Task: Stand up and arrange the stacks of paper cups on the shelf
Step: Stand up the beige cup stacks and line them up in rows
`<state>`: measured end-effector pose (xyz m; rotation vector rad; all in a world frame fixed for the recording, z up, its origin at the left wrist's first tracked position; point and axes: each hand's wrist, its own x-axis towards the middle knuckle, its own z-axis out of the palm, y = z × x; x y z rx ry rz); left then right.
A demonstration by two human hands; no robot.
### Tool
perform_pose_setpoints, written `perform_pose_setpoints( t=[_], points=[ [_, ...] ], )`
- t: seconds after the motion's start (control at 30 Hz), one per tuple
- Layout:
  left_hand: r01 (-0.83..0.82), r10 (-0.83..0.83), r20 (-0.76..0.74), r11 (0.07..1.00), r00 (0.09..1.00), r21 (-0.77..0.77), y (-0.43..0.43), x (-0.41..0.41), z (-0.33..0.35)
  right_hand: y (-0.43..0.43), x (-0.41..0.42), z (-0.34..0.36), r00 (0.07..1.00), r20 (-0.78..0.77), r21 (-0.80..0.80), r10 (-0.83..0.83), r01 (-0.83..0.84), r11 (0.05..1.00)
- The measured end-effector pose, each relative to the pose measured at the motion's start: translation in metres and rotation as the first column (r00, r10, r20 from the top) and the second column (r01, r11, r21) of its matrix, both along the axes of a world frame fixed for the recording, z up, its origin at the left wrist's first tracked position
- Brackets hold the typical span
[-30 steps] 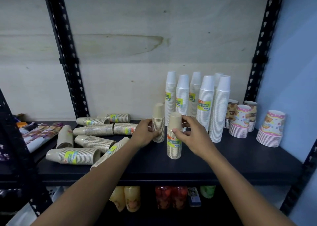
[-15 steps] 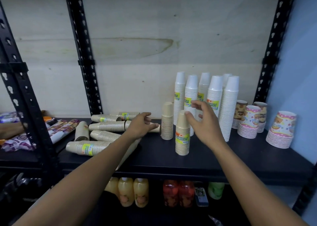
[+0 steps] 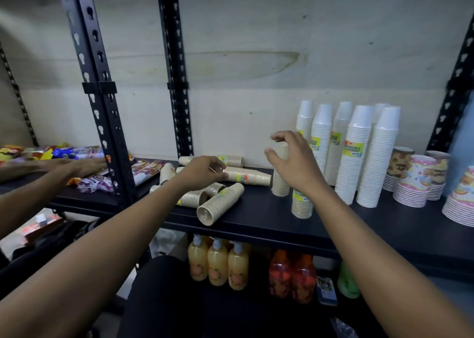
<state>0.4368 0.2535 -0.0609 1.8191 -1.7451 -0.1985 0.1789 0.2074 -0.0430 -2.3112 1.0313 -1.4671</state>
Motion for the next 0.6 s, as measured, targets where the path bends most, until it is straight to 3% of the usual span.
perform_pose_setpoints(
  t=[0.17, 0.27, 0.4, 0.6],
  points=[
    [0.103, -0.112, 0.213, 0.993, 0.971, 0.053, 0.034, -0.006, -0.007, -0.025, 0.037, -0.025, 0.977, -0.211, 0.168, 0.024, 0.012, 0.986],
    [0.081, -0.106, 0.339, 0.993, 0.935, 0.089, 0.034, -0.008, -0.012, -0.044, 0.056, -0.037, 0.931, -0.364, 0.229, -0.003, 0.093, 0.969],
    [0.024, -0.080, 0.387, 0.989, 0.919, 0.148, 0.024, -0.015, -0.018, -0.062, 0.083, -0.050, 0.842, -0.539, 0.259, -0.002, 0.168, 0.951],
    [-0.032, -0.033, 0.396, 0.987, 0.918, 0.157, 0.012, -0.018, -0.027, -0.088, 0.104, -0.054, 0.735, -0.678, 0.231, -0.015, 0.232, 0.945]
  ],
)
